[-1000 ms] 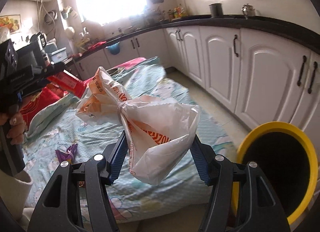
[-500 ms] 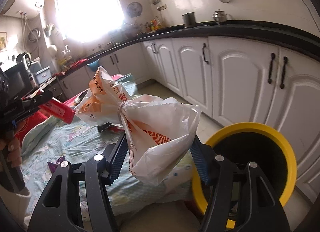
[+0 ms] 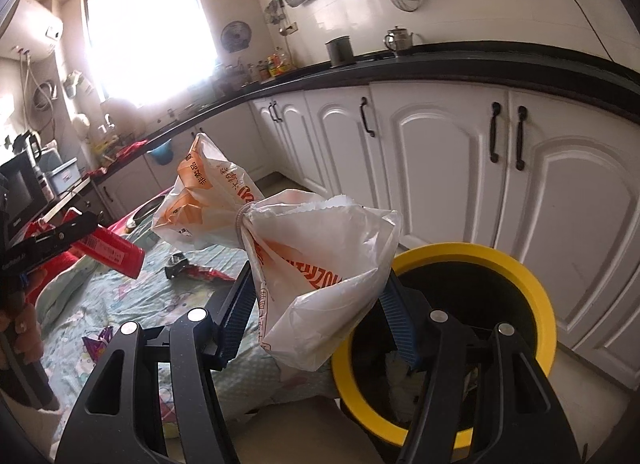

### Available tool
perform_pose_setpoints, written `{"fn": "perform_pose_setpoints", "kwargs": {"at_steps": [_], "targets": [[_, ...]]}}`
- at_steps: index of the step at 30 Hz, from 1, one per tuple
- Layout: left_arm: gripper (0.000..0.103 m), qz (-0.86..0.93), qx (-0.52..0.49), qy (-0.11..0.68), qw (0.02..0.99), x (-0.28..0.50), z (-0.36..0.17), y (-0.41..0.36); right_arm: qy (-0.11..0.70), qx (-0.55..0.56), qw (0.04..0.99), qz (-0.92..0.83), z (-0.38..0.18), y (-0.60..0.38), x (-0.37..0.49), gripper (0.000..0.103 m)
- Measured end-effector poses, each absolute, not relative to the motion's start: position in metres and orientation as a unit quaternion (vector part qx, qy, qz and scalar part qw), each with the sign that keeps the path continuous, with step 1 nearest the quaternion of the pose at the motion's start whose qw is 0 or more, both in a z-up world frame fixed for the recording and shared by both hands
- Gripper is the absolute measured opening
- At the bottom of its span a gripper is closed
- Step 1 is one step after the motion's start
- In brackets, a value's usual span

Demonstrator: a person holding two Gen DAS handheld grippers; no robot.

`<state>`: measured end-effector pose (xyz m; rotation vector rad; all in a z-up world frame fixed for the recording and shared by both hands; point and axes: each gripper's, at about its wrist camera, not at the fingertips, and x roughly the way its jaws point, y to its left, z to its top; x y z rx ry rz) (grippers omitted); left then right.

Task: Collect trash
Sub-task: 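Carry the red-capped jar and white plastic bag over the yellow bin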

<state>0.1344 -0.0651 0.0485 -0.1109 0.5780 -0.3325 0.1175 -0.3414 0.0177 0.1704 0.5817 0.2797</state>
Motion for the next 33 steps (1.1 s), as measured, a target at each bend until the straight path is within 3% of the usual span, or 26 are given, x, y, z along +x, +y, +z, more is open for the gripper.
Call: {"fn": "perform_pose_setpoints", "kwargs": {"at_steps": [33], "targets": [[0.024,-0.246,-0.016,0.317,0.916,0.149,0.011,-0.173,0.289,0.143,0.947,0.004,-0.010,-0.439,0.103,0.059]]}}
